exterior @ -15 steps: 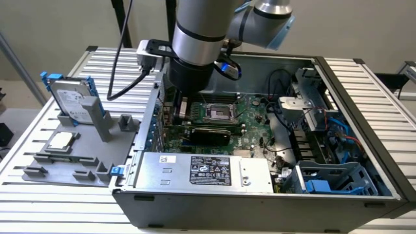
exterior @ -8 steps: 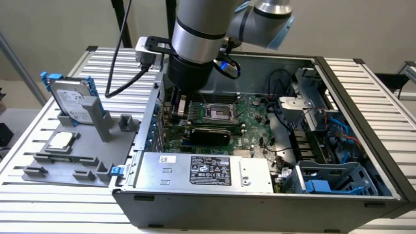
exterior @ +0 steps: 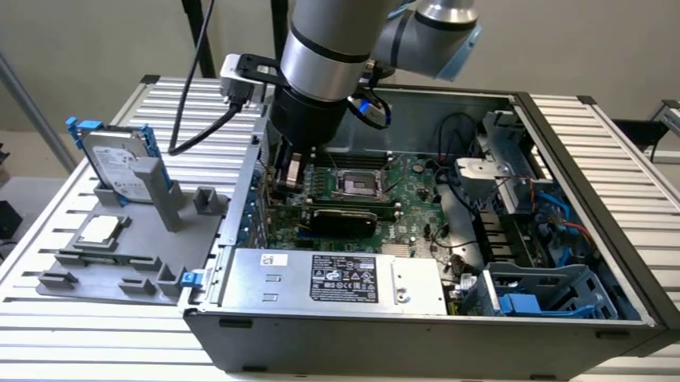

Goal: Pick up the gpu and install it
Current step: 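Press down on the gpu until it lock into place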

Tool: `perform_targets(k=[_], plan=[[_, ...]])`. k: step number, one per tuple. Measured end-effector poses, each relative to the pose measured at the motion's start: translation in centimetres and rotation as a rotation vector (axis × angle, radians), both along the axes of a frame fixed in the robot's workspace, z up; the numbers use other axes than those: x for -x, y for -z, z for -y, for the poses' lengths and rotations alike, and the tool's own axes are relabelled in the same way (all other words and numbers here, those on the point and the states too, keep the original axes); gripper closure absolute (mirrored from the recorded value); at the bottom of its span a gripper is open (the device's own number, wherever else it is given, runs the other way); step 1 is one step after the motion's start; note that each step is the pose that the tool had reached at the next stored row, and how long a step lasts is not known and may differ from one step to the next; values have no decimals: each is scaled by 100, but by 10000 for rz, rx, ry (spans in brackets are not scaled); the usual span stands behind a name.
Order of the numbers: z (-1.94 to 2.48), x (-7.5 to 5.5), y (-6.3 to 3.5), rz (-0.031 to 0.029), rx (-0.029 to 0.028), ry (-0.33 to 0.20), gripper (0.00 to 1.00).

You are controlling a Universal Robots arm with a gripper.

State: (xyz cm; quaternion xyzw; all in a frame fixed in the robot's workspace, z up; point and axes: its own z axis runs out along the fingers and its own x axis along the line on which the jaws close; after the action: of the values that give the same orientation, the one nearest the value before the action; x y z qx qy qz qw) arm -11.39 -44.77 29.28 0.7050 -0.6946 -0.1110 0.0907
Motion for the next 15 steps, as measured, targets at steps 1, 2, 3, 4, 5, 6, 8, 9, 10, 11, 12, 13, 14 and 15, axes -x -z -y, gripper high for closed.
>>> perform_targets(k=[1,2,3,4,5,6,8,9,10,11,12,13,14,15], plan=[[0,2,1,-64,3,-1,89],[-1,5,1,-131,6,-2,89],[-1,7,0,-198,13,-3,89],[-2,8,0,-264,19,-3,89],[-3,8,0,-320,28,-3,89],[-4,8,0,-357,39,-2,89],[-5,9,1,-406,70,-1,89],[-5,8,1,-410,87,-1,89],[-6,8,2,-410,107,-1,89],[-7,8,2,-410,126,-2,89],[-10,9,2,-411,141,0,89],[-13,9,4,-411,150,1,89],[-18,10,6,-411,154,2,89],[-23,11,7,-411,156,3,89]])
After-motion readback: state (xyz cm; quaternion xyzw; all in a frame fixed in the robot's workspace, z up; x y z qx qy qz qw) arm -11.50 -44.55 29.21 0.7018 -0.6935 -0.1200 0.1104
